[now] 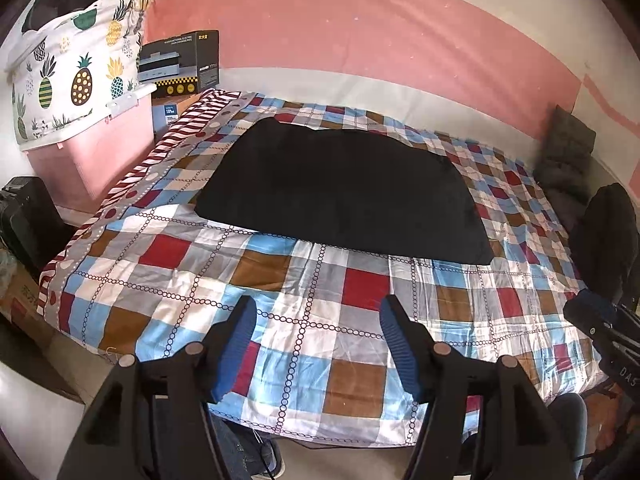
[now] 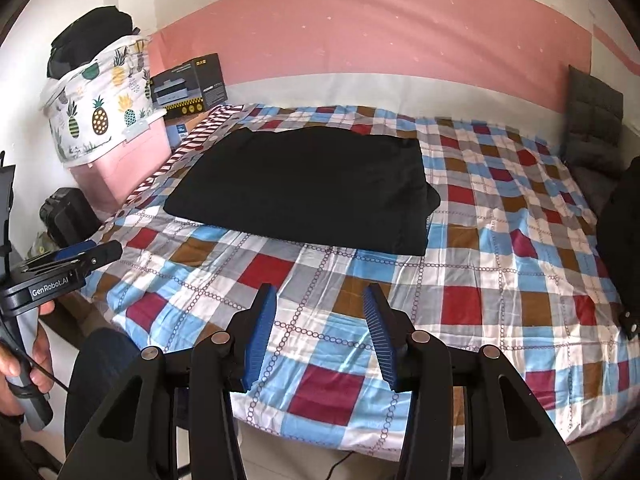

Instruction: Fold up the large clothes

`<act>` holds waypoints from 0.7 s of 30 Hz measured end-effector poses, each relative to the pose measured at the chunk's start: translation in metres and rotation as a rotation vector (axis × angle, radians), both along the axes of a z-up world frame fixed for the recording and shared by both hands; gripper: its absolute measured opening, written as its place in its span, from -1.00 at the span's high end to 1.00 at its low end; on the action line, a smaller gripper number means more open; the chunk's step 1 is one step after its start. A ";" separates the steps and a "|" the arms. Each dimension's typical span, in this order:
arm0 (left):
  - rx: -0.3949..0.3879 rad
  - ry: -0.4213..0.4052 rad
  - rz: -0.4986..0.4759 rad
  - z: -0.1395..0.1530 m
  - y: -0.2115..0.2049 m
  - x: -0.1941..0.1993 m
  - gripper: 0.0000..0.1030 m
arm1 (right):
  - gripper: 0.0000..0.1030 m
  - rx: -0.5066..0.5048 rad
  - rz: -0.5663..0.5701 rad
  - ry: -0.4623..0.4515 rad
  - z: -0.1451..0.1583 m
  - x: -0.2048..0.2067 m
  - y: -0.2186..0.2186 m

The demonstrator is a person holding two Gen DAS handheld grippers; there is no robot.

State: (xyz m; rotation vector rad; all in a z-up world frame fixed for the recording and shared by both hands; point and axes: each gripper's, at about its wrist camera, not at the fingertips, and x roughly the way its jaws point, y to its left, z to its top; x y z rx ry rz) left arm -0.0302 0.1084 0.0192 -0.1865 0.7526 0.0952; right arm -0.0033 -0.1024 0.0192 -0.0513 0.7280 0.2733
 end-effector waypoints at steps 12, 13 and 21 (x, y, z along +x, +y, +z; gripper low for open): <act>0.027 0.035 -0.021 -0.010 -0.008 0.000 -0.28 | 0.08 -0.017 0.005 0.021 -0.008 0.000 0.008; 0.027 0.037 -0.020 -0.011 -0.008 0.001 -0.28 | 0.08 -0.019 0.008 0.022 -0.009 0.000 0.009; 0.028 0.043 -0.012 -0.013 -0.006 0.004 -0.28 | 0.08 -0.028 0.021 0.035 -0.011 0.004 0.012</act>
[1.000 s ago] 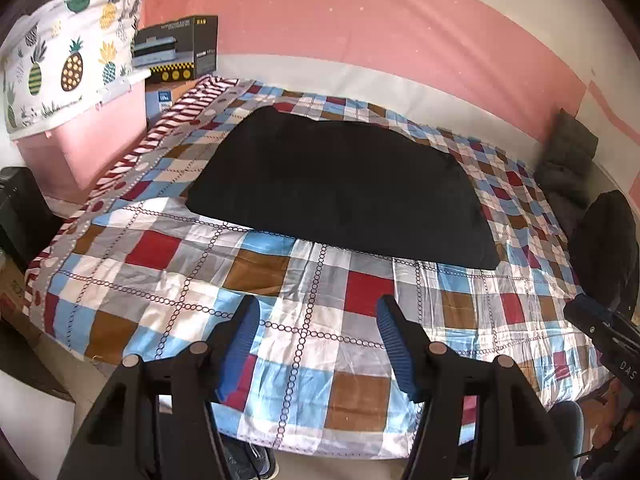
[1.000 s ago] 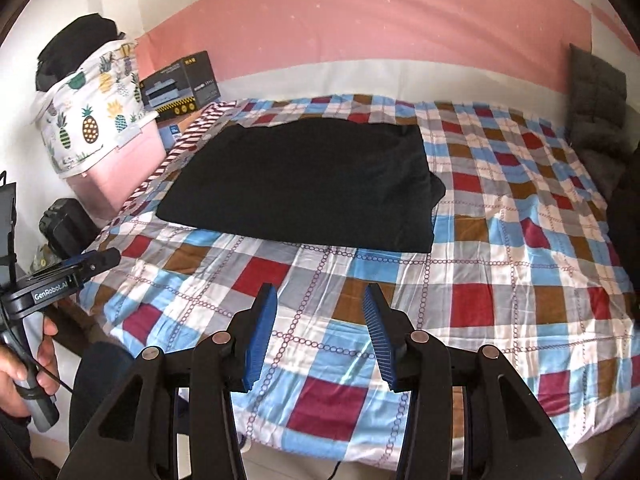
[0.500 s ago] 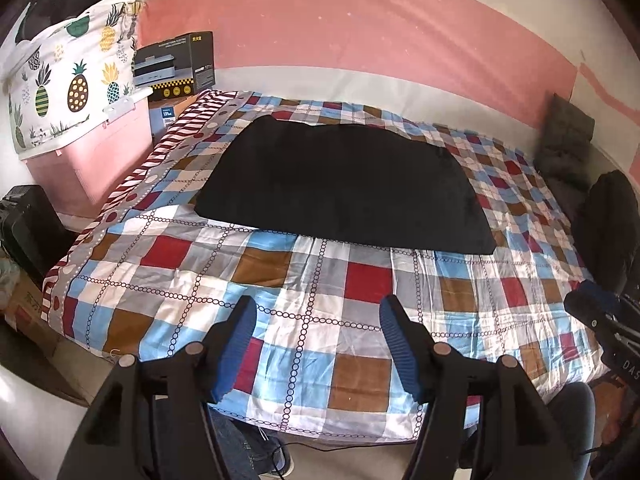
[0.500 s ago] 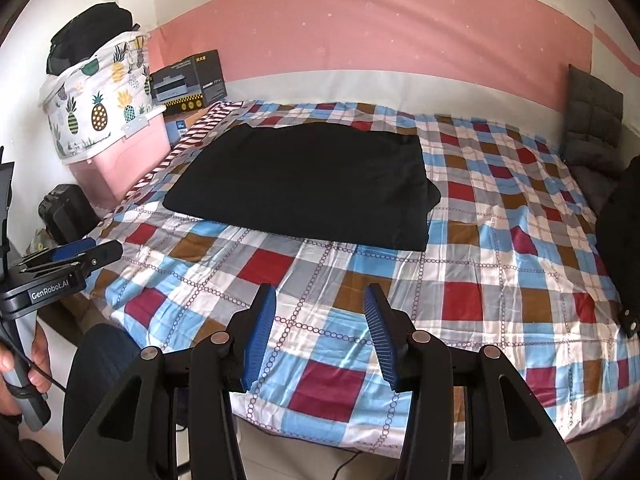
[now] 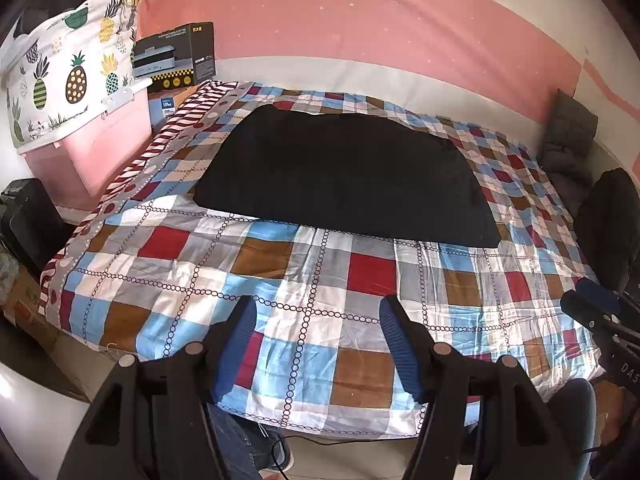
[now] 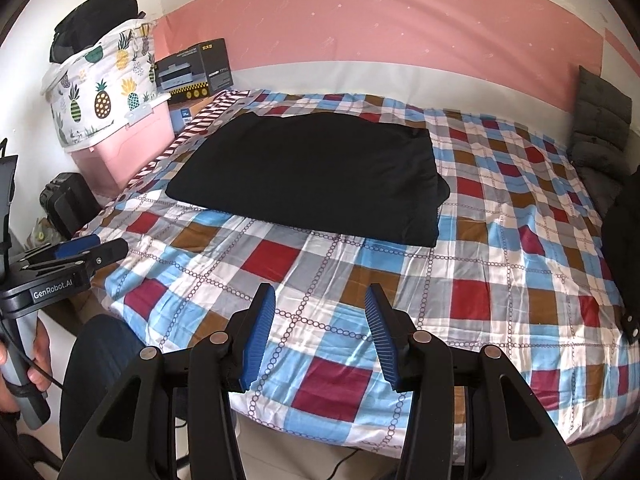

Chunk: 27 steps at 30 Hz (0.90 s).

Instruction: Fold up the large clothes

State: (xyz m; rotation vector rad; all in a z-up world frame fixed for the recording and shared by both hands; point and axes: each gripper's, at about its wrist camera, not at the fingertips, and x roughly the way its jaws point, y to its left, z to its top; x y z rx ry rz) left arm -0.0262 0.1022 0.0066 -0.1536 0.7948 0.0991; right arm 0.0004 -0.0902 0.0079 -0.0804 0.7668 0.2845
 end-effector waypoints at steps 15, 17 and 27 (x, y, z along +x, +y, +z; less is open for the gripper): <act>0.011 0.000 -0.009 0.001 -0.002 0.004 -0.28 | 0.07 0.001 0.000 0.002 0.002 0.004 -0.002; 0.015 -0.003 -0.009 0.001 -0.002 0.004 -0.28 | 0.07 0.002 0.000 0.002 0.001 0.004 -0.002; 0.027 0.003 0.001 0.000 -0.003 0.004 -0.28 | 0.07 0.004 0.004 0.002 0.003 0.004 0.000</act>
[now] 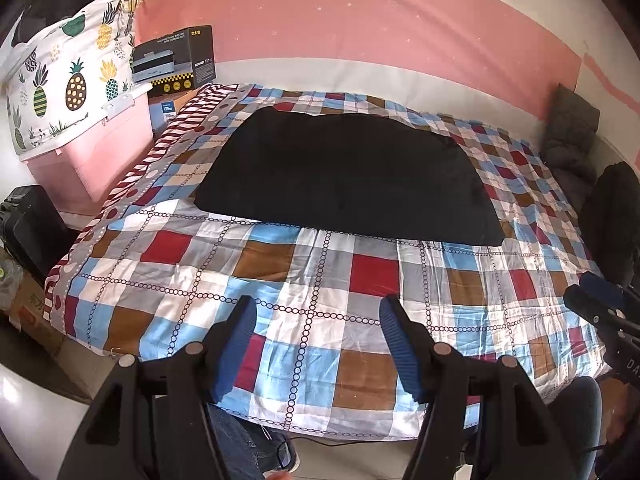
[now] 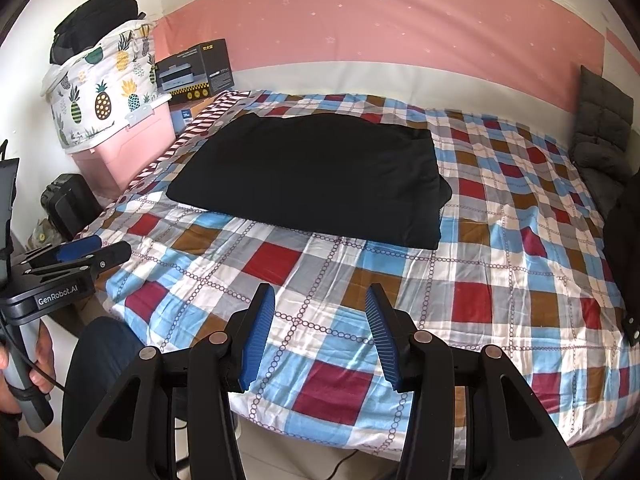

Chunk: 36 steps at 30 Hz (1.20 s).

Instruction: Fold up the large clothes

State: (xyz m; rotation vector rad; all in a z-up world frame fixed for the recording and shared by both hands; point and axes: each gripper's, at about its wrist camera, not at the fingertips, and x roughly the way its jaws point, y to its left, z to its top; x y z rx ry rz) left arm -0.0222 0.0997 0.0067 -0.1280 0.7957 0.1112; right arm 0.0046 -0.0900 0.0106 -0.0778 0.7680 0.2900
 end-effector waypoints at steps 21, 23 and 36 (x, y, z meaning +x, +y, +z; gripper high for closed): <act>0.003 0.002 0.016 -0.001 -0.004 -0.005 -0.28 | 0.06 0.003 0.003 -0.002 -0.001 -0.003 0.006; 0.001 0.003 0.016 -0.002 -0.005 -0.005 -0.28 | 0.06 0.004 0.003 -0.003 -0.002 -0.005 0.008; 0.014 0.018 0.020 -0.005 -0.008 -0.007 -0.28 | 0.06 0.007 0.004 -0.004 -0.001 -0.006 0.009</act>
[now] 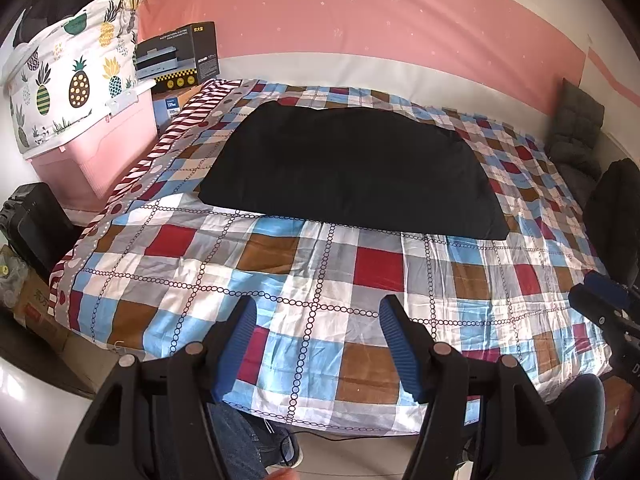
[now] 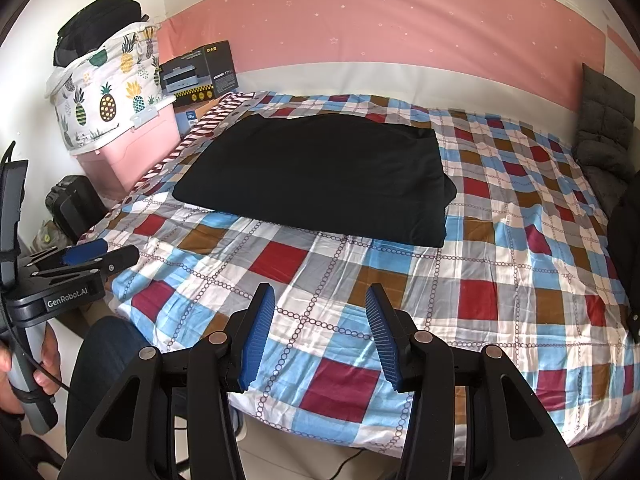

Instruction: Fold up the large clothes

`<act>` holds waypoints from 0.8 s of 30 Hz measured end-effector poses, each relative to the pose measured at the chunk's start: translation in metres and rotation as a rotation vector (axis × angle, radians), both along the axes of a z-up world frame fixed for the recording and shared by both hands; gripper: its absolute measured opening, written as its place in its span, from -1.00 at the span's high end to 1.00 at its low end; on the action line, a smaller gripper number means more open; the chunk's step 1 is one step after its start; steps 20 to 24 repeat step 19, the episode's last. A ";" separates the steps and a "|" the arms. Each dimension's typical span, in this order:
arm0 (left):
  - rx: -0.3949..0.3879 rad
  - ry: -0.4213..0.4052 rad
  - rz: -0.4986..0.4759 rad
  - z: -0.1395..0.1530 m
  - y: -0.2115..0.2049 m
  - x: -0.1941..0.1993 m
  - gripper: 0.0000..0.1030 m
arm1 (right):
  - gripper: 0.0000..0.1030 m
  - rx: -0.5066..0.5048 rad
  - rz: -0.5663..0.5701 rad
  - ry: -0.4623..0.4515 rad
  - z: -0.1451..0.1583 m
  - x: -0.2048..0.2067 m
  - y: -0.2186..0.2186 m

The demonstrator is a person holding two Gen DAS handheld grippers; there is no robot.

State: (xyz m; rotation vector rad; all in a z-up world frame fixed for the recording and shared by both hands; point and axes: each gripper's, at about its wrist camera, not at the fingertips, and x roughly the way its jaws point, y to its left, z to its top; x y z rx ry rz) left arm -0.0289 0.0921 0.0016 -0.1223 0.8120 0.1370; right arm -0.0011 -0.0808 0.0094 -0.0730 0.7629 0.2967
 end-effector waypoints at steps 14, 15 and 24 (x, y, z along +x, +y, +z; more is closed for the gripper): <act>0.007 0.022 0.013 -0.004 -0.002 0.004 -0.28 | 0.06 0.011 -0.006 0.001 -0.001 -0.004 0.004; 0.012 0.023 0.015 -0.004 -0.003 0.004 -0.28 | 0.06 0.013 -0.008 0.002 -0.001 -0.005 0.004; 0.017 0.035 0.016 -0.004 -0.003 0.006 -0.28 | 0.06 0.020 -0.015 0.002 -0.001 -0.004 0.003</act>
